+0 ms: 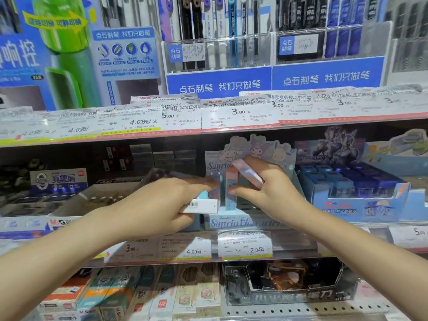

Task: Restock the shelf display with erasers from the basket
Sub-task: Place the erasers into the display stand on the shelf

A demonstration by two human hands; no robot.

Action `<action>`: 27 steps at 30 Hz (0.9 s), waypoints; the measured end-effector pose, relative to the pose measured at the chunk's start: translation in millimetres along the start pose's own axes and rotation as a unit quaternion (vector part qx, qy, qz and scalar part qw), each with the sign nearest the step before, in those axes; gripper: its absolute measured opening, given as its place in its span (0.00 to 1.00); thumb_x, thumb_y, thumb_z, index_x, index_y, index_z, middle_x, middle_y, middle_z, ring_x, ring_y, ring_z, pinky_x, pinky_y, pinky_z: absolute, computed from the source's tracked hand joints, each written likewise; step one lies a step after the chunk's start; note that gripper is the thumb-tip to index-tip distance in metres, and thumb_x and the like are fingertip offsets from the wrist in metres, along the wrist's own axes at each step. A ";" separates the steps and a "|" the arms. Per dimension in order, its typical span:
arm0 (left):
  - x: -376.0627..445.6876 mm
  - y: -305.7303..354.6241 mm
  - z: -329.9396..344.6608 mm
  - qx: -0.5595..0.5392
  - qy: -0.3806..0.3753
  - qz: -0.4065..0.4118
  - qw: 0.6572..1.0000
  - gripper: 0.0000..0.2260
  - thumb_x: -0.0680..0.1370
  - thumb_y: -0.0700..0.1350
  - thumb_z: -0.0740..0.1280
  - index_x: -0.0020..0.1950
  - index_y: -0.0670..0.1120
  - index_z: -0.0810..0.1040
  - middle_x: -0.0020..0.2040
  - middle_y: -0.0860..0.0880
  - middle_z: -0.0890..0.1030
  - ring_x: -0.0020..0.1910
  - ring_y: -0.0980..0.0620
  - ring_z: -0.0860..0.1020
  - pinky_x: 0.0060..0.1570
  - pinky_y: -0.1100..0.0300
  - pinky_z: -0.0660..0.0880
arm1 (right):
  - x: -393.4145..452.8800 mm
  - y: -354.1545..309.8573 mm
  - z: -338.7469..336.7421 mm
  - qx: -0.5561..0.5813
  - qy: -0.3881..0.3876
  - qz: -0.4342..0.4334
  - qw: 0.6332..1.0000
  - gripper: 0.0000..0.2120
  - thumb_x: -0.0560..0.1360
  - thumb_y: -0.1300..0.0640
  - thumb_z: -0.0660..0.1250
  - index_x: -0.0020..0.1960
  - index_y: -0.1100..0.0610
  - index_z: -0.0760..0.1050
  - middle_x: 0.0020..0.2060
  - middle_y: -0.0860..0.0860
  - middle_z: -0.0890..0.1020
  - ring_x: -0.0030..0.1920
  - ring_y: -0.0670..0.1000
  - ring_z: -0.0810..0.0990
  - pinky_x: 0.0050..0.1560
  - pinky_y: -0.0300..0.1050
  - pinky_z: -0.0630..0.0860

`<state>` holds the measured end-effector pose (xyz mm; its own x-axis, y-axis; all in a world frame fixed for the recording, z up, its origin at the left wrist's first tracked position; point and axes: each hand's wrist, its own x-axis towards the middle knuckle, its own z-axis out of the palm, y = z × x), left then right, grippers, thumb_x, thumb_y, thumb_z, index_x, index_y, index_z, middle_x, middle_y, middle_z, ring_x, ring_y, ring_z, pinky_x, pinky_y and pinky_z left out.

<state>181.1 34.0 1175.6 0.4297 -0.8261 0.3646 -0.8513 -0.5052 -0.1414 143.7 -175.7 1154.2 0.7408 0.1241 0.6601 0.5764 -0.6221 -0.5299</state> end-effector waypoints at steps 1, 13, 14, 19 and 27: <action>-0.3 -1.6 0.8 0.001 -0.007 0.000 1.000 0.28 0.73 0.43 0.64 0.72 0.56 0.62 0.51 0.52 0.82 0.48 0.53 0.77 0.39 0.66 0.67 | -0.4 -1.6 -0.6 -0.003 -0.003 -0.005 1.000 0.16 0.69 0.59 0.72 0.44 0.42 0.69 0.43 0.34 0.74 0.47 0.33 0.74 0.49 0.27 0.68; -1.2 -9.0 2.4 -0.019 -0.010 0.002 1.000 0.27 0.70 0.46 0.60 0.69 0.58 0.65 0.44 0.52 0.82 0.37 0.56 0.75 0.38 0.58 0.72 | -0.5 -1.2 -9.2 -0.052 -0.088 0.004 0.995 0.08 0.75 0.55 0.64 0.50 0.54 0.80 0.48 0.52 0.78 0.48 0.43 0.76 0.48 0.33 0.70; -0.5 -8.5 1.9 -0.020 -0.007 0.000 1.000 0.25 0.70 0.46 0.61 0.68 0.58 0.67 0.39 0.54 0.80 0.34 0.57 0.73 0.35 0.60 0.70 | -0.9 -4.0 -11.7 -0.037 -0.099 0.024 0.994 0.08 0.75 0.56 0.64 0.51 0.56 0.79 0.49 0.50 0.78 0.46 0.36 0.76 0.45 0.28 0.68; 0.4 -1.8 0.1 0.008 0.060 -0.007 0.998 0.10 0.70 0.49 0.59 0.51 0.55 0.70 0.30 0.60 0.68 0.32 0.54 0.72 0.29 0.58 0.67 | -6.5 -18.5 -16.3 0.156 -0.116 0.133 0.972 0.11 0.76 0.60 0.62 0.36 0.61 0.69 0.27 0.31 0.75 0.26 0.36 0.73 0.30 0.32 0.66; 3.8 33.7 -4.0 -0.223 0.159 -0.055 0.960 0.08 0.74 0.49 0.62 0.37 0.47 0.71 0.27 0.53 0.73 0.26 0.58 0.69 0.29 0.57 0.66 | -16.5 -23.8 -12.7 0.453 -0.125 0.219 0.855 0.16 0.71 0.49 0.54 0.43 0.60 0.72 0.28 0.46 0.71 0.23 0.44 0.60 0.26 0.37 0.54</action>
<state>152.8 14.8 1175.9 0.4710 -0.6205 0.6270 -0.8808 -0.3695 0.2960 113.3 -172.7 1162.7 0.9393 0.2649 0.2181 0.1714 0.1885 -0.9670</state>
